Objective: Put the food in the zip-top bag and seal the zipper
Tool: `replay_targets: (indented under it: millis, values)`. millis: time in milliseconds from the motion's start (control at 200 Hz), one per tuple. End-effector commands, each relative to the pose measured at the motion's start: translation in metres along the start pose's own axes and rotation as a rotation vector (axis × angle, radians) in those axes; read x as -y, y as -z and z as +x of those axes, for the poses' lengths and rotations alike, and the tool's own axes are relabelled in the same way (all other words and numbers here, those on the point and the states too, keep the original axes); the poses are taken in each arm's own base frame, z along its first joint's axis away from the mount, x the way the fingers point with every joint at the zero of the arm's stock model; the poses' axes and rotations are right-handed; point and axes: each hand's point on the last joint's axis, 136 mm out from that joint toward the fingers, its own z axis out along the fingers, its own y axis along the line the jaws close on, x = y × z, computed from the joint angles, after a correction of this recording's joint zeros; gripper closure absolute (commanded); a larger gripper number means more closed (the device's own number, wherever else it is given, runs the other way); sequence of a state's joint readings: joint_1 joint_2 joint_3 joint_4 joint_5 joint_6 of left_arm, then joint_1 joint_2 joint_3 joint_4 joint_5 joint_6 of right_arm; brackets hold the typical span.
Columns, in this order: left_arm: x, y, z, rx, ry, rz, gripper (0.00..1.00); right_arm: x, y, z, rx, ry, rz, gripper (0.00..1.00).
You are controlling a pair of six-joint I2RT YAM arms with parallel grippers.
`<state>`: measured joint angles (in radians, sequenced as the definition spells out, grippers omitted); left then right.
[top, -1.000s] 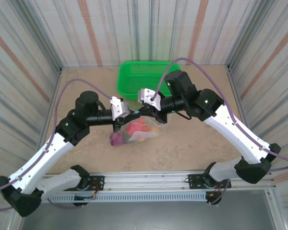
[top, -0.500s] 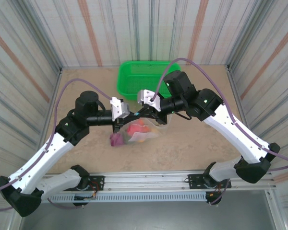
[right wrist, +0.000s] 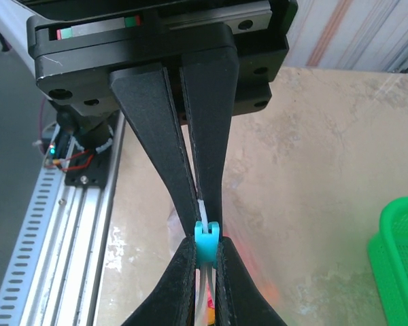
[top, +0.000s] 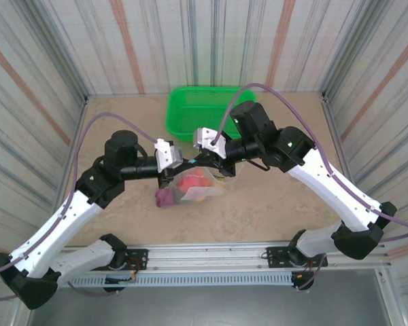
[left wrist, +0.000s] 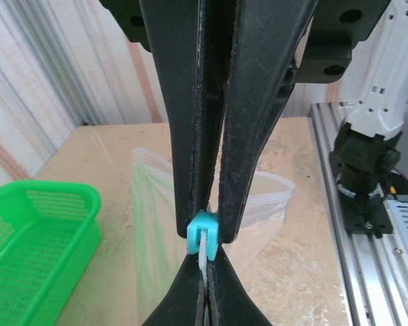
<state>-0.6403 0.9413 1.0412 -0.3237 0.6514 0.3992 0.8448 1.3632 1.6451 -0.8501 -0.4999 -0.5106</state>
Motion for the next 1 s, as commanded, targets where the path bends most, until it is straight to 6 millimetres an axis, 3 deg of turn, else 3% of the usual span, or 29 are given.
replay_targets:
  millis: [0, 416, 631, 997]
  values:
    - [-0.011, 0.022, -0.024, 0.078, -0.093, -0.117, 1.0, 0.011, 0.003, 0.03, -0.121, -0.023, 0.077, 1.0]
    - [-0.034, 0.056, -0.034, 0.111, -0.148, -0.341, 1.0, 0.034, 0.021, 0.048, -0.14, -0.089, 0.188, 1.0]
    - [-0.061, 0.084, -0.03, 0.077, -0.177, -0.573, 1.0, 0.044, 0.028, 0.064, -0.154, -0.141, 0.236, 1.0]
    - [-0.077, 0.114, -0.026, 0.072, -0.154, -0.748, 1.0, 0.055, 0.042, 0.081, -0.156, -0.196, 0.306, 1.0]
